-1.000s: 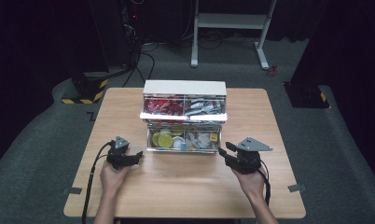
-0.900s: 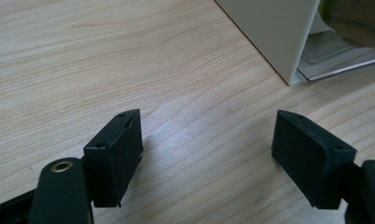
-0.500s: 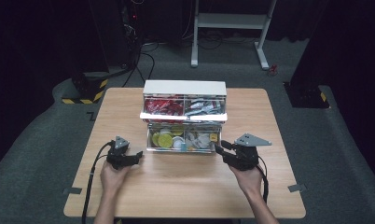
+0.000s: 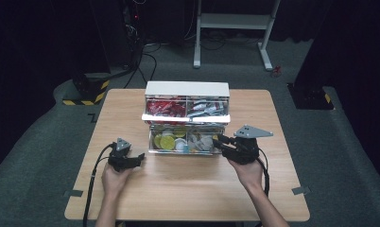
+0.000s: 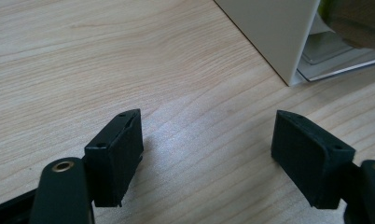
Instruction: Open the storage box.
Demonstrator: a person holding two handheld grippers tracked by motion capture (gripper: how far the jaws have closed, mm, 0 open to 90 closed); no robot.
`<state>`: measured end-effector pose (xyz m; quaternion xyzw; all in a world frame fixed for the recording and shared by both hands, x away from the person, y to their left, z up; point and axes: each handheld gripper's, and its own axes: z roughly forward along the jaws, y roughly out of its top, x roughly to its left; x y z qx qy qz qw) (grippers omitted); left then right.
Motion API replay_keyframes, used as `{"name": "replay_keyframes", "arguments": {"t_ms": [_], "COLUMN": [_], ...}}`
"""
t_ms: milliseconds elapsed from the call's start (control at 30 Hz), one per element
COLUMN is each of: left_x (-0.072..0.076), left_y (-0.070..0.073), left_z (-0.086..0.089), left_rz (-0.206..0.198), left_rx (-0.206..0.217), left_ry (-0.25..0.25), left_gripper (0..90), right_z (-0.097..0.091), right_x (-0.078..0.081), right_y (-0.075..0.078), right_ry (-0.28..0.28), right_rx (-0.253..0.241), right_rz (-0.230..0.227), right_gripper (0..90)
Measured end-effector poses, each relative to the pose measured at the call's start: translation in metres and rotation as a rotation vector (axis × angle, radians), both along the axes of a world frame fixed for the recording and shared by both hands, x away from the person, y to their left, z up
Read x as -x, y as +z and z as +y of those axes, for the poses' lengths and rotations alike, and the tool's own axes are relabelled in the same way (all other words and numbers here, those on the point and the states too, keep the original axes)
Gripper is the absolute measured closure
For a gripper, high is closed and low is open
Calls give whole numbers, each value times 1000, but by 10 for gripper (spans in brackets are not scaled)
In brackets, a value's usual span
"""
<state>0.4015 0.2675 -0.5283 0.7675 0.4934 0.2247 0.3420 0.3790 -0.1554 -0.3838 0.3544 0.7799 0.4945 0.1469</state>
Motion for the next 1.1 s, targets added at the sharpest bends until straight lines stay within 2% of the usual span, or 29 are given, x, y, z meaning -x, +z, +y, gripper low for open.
{"name": "replay_keyframes", "arguments": {"t_ms": [200, 367, 500, 1100], "left_x": [0, 0, 0, 0], "left_y": [0, 0, 0, 0], "left_z": [0, 0, 0, 0], "left_rz": [0, 0, 0, -1], "left_rx": [0, 0, 0, 0], "left_ry": [0, 0, 0, 1], "left_gripper": [254, 254, 254, 254], "right_z": [2, -1, 1, 7], "right_x": [-3, -4, -8, -16], "right_y": [7, 13, 15, 29], "right_ry": [6, 8, 10, 12], "right_rx": [-3, -39, -34, -45], "right_rz": [-11, -13, -6, -36], "right_gripper": [690, 704, 712, 758]}}
